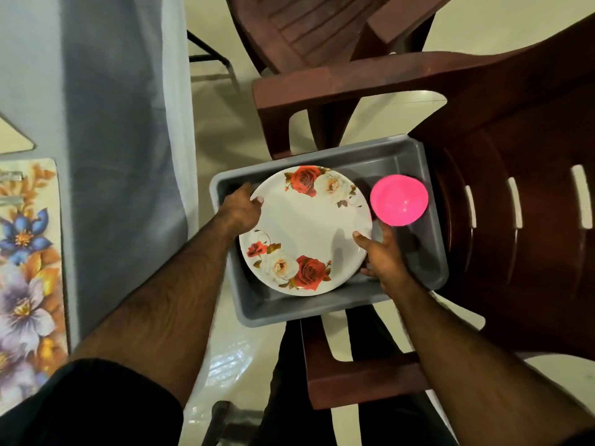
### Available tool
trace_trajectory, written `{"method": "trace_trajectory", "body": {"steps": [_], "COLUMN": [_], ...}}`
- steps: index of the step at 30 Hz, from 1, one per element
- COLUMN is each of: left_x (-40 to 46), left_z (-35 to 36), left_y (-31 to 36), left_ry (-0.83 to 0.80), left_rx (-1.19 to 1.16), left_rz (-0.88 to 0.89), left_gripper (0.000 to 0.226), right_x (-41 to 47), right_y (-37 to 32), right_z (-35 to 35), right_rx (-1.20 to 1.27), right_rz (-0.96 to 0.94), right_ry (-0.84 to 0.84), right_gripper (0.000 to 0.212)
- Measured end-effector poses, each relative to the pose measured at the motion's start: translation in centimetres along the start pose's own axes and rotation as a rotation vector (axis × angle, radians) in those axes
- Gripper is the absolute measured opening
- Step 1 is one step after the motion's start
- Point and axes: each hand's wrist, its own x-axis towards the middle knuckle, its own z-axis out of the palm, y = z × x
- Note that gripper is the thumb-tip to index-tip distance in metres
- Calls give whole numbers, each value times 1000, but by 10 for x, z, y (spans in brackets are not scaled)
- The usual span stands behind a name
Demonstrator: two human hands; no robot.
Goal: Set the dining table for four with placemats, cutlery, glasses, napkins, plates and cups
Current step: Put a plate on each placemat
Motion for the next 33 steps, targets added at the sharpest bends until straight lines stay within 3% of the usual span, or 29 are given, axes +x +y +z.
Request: {"method": "trace_trajectory", "body": {"steps": [3, 8, 12, 14, 17, 21, 25, 29, 33], "left_x": [-9, -26, -47, -69, -115, -203, -291, -363, -421], "left_z": [7, 3, -14, -30, -58, -90, -99, -96, -94], "left_y": [-3, 1, 1, 1, -3, -26, -46, -83, -122], "left_ry": [36, 83, 100, 101, 67, 1, -62, -145, 9], "left_rx": [-38, -112, -221, -317, -613, -1117, -1543, -1740, -1919], "left_rz": [25, 33, 23, 20, -27, -58, -37, -54, 54], "left_gripper": [33, 40, 39, 32, 36, 57, 54, 61, 50], "right_x": [2, 6, -7, -22, -54, -116, -176, -232, -295], "right_y": [1, -2, -12, -24, -46, -89, -118, -137, -144], "right_z": [-2, -11, -24, -32, -43, -43, -32, -21, 16], "right_rx": [-14, -62, -45, -77, -142, -178, -271, -413, -518], "right_rz": [40, -26, -79, -108, -183, -274, -387, -459, -529], "right_ry": [36, 5, -31, -92, -191, -259, -281, -357, -458], "right_gripper": [83, 34, 14, 15, 28, 13, 13, 23, 21]}}
